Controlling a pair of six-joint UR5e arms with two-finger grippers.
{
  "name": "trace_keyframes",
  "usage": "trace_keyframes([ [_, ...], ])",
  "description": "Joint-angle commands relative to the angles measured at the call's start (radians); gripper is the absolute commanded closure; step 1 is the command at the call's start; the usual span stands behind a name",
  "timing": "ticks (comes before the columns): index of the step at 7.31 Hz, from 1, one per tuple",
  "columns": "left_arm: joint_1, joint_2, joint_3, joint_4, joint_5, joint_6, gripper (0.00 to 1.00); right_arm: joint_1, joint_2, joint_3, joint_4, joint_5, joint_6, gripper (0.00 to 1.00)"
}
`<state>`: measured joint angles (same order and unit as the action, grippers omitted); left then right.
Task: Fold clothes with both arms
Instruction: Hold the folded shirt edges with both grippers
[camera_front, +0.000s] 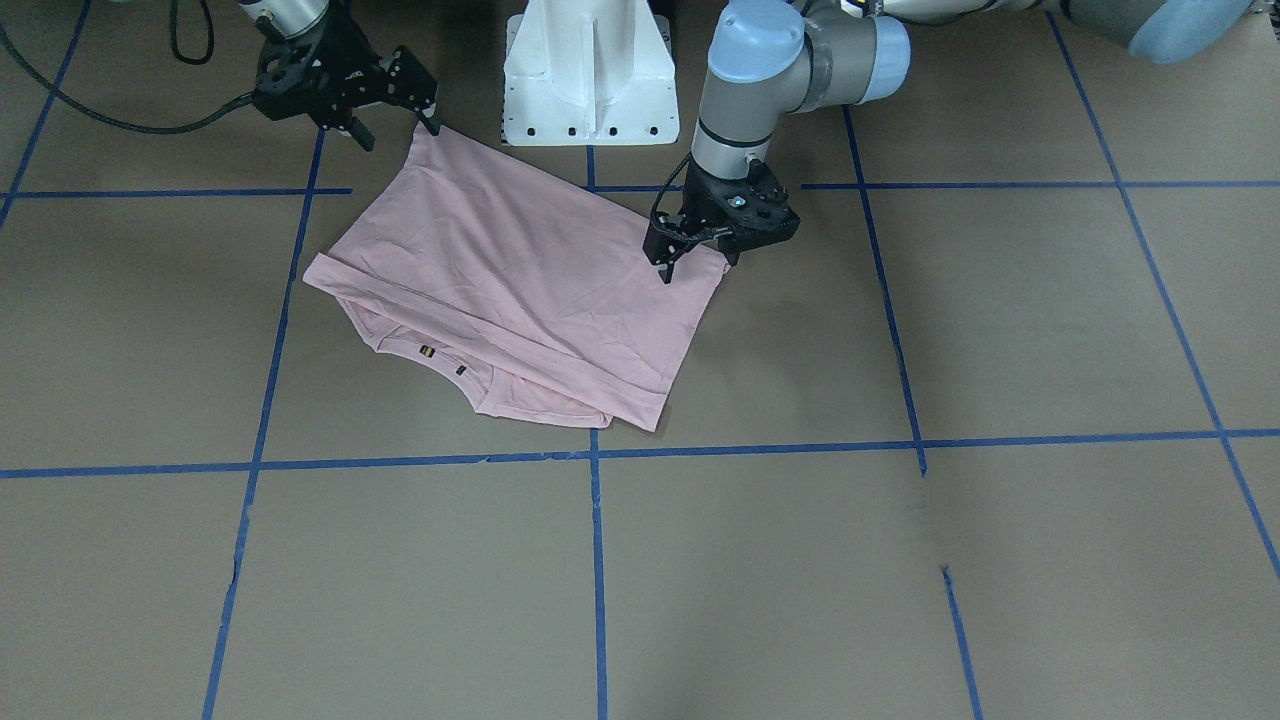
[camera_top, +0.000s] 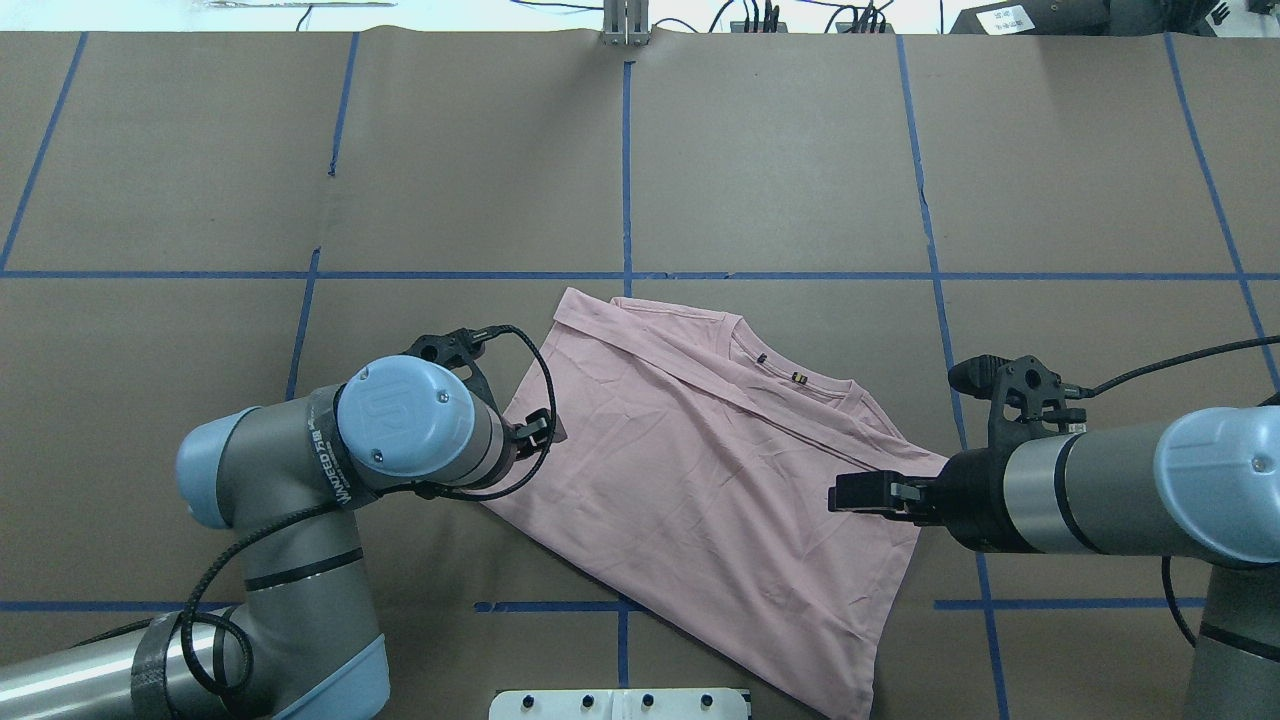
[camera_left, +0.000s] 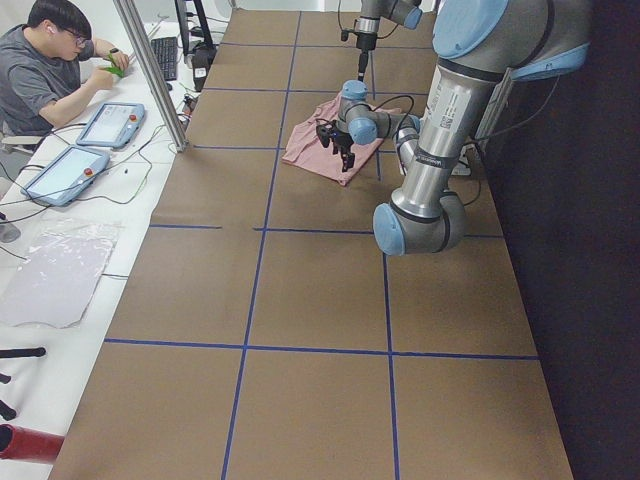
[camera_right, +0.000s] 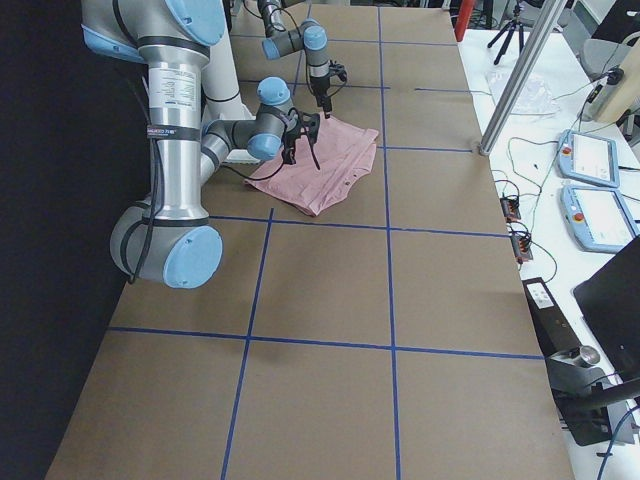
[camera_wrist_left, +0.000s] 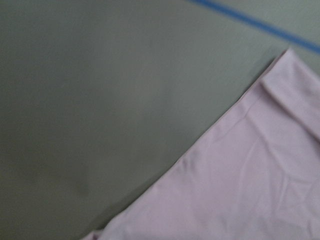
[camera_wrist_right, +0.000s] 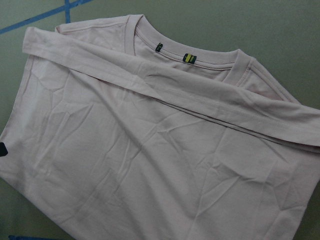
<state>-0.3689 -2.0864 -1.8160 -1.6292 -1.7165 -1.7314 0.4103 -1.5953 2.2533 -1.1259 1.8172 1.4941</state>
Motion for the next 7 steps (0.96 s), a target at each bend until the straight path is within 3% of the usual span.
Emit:
trace_keyframes([
  [1,0.012,0.009,0.017,0.017,0.024,-0.013,0.06,0.011,0.001,-0.012,0.000,-0.001,0.000,0.00],
  [5,0.012,0.045,0.007,0.017,0.026,-0.016,0.18,0.018,0.006,-0.014,0.000,0.007,0.000,0.00],
  [6,0.013,0.043,0.007,0.016,0.026,-0.016,0.26,0.019,0.006,-0.014,0.000,0.007,0.000,0.00],
  [7,0.012,0.045,0.009,0.017,0.026,-0.016,0.41,0.022,0.005,-0.015,0.000,0.010,0.000,0.00],
])
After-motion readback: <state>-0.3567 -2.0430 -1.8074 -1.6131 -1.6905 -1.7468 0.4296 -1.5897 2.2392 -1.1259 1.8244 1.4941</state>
